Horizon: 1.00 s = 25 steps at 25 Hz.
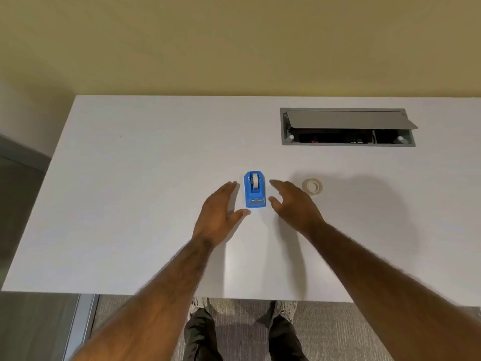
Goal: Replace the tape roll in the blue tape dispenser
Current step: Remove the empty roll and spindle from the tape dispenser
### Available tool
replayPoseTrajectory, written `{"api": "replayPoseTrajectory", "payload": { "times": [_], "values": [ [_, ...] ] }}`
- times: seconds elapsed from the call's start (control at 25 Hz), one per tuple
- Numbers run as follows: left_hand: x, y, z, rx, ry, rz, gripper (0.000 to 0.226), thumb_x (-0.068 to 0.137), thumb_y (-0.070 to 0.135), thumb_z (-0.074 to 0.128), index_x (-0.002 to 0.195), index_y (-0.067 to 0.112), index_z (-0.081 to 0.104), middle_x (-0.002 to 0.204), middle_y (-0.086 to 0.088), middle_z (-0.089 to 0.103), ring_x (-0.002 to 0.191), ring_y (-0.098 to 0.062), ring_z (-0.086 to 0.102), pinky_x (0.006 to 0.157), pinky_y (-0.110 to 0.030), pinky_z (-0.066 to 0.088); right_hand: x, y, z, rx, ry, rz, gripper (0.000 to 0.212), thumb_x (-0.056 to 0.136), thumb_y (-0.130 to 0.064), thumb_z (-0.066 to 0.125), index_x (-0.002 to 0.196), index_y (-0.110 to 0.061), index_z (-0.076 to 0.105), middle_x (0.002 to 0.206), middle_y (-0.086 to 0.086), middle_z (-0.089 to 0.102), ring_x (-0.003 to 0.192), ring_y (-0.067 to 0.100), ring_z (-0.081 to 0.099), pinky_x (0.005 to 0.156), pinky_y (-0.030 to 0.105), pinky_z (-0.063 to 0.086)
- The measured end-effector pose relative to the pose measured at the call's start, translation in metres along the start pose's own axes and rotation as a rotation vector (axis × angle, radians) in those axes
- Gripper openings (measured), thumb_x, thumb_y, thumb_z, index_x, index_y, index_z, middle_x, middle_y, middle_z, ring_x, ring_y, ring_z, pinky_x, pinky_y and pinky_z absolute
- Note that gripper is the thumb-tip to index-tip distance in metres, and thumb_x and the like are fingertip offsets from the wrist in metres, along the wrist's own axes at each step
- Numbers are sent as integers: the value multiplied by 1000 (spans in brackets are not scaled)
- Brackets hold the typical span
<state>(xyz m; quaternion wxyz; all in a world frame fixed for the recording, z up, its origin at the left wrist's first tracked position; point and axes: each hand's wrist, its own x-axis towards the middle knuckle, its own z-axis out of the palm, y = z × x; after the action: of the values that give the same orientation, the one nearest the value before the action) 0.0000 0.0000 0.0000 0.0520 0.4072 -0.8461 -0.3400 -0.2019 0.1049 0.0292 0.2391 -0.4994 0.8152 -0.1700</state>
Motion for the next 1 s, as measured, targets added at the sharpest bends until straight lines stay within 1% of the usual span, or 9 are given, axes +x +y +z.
{"api": "replayPoseTrajectory", "payload": {
  "times": [0.08,0.12,0.2,0.28,0.36,0.4,0.56,0.76,1.0],
  "values": [
    [9,4,-1,-68,-4,-4,89,81,74,58,154,35,25,160,10,33,144,-12,34,114,-28,26,11,-3,-2,144,-36,18,56,89,-40,55,141,-30,37,136,-1,55,111,16,59,86,26,48],
    [13,6,-2,-71,-20,-2,92,80,75,59,154,35,24,160,11,34,143,-11,35,112,-25,25,17,-4,-3,165,-47,2,59,88,-40,58,142,-31,37,136,-1,55,107,15,60,82,23,47],
    [20,9,-2,-83,-36,9,94,78,74,61,155,33,25,159,9,36,143,-12,37,111,-23,24,26,-6,-5,182,-65,-25,62,86,-38,64,142,-29,38,136,0,55,99,11,59,78,20,45],
    [21,10,0,-72,-25,19,94,80,71,63,155,30,26,159,6,37,143,-14,38,112,-25,24,30,-8,-5,180,-62,-67,62,85,-36,68,141,-26,42,133,2,57,95,9,58,78,21,49],
    [23,10,0,-46,-22,38,93,81,66,65,156,27,27,158,4,38,143,-17,38,115,-30,26,34,-11,-7,148,-51,-104,60,84,-33,69,138,-23,45,128,3,59,97,13,60,84,29,54],
    [25,10,0,-29,-19,44,92,82,64,66,156,26,27,158,3,39,143,-18,38,116,-33,28,36,-12,-7,127,-41,-115,59,84,-32,69,137,-22,46,127,3,59,100,15,61,87,32,54],
    [27,12,0,42,-9,94,84,86,57,67,155,26,31,155,1,44,141,-21,42,117,-39,33,38,-20,-9,43,-37,-135,53,85,-27,69,133,-18,50,127,5,57,102,21,62,88,33,53],
    [30,12,1,60,-24,86,85,86,57,67,156,28,27,154,1,45,138,-21,44,114,-39,34,43,-30,-13,-66,-48,-138,50,85,-26,69,131,-14,52,125,8,58,100,25,63,89,33,52],
    [29,13,0,79,-16,110,84,86,53,68,155,27,28,152,1,47,136,-22,46,113,-38,35,47,-34,-14,-104,-29,-145,40,86,-24,66,123,-13,54,115,9,60,89,25,62,79,30,51]
  ]
}}
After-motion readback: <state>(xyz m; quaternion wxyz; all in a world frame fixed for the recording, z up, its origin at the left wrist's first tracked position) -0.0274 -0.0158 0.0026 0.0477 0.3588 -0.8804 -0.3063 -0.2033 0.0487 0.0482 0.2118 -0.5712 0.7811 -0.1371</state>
